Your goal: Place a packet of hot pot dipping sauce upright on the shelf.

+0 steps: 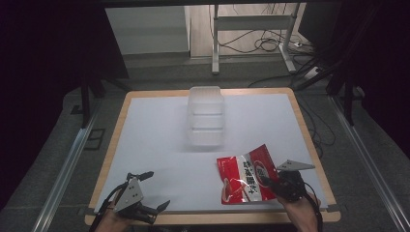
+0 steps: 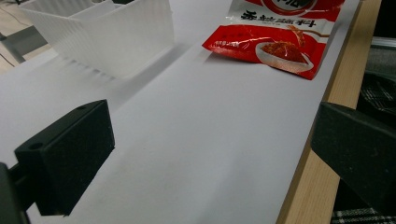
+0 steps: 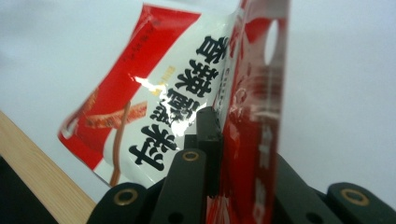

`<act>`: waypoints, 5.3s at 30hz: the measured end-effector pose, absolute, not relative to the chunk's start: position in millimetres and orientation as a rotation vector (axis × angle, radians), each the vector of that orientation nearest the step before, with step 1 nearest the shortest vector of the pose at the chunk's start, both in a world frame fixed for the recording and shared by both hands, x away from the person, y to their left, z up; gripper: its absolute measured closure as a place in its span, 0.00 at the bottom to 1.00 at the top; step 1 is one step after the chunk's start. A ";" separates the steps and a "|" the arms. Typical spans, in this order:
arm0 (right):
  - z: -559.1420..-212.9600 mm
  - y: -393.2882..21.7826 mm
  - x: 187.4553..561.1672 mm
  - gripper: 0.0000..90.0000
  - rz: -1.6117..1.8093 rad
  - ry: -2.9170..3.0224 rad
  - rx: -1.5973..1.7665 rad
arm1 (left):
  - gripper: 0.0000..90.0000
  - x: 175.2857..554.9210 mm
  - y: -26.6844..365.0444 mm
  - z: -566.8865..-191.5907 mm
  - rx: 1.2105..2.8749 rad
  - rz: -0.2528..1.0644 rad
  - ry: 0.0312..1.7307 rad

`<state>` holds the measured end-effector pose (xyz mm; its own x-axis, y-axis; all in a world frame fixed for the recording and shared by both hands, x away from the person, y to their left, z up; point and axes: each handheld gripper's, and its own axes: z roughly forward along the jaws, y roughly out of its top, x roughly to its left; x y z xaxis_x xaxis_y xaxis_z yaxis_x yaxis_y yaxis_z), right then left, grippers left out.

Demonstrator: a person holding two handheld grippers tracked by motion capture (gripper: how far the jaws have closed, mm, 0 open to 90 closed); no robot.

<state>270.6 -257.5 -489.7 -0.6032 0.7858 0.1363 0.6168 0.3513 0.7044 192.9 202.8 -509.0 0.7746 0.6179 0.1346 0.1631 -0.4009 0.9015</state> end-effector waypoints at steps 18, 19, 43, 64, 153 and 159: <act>-437.7 -254.1 283.6 0.97 1.269 2.337 1.227 | 0.00 193.2 203.1 -508.9 1.959 0.574 0.591; -432.9 -253.9 284.5 0.97 1.275 2.338 1.219 | 0.00 193.2 203.1 -508.9 1.958 0.574 0.591; -369.7 -241.0 307.0 0.98 1.184 2.268 1.067 | 0.00 193.2 203.4 -508.7 1.962 0.574 0.588; -343.0 -232.2 355.4 0.98 1.158 2.328 0.932 | 0.00 194.3 205.5 -508.3 1.954 0.567 0.599; -379.7 -80.1 463.7 0.95 1.041 2.581 0.691 | 0.00 194.6 207.8 -507.9 1.939 0.553 0.603; -380.3 -81.1 462.5 0.85 1.073 2.552 0.678 | 0.00 194.5 207.5 -508.2 1.930 0.550 0.607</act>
